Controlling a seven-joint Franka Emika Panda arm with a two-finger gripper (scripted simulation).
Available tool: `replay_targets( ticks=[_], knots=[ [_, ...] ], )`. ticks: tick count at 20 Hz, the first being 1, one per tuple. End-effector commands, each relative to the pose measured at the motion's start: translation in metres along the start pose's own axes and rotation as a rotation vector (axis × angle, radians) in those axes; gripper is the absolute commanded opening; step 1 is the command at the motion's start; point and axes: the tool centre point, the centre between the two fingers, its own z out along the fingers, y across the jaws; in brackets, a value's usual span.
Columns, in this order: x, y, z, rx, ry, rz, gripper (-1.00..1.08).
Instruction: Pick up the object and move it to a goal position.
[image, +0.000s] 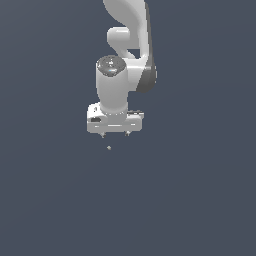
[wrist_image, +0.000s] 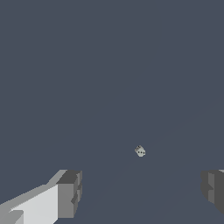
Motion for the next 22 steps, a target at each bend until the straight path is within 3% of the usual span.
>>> replay_targets(
  ticks=[1,22],
  knots=[
    [-0.002,0.003,0.008,0.001,-0.001,-0.042,1.00],
    [-0.026,0.034,0.094,0.027,0.006,-0.500,1.00]
  ],
)
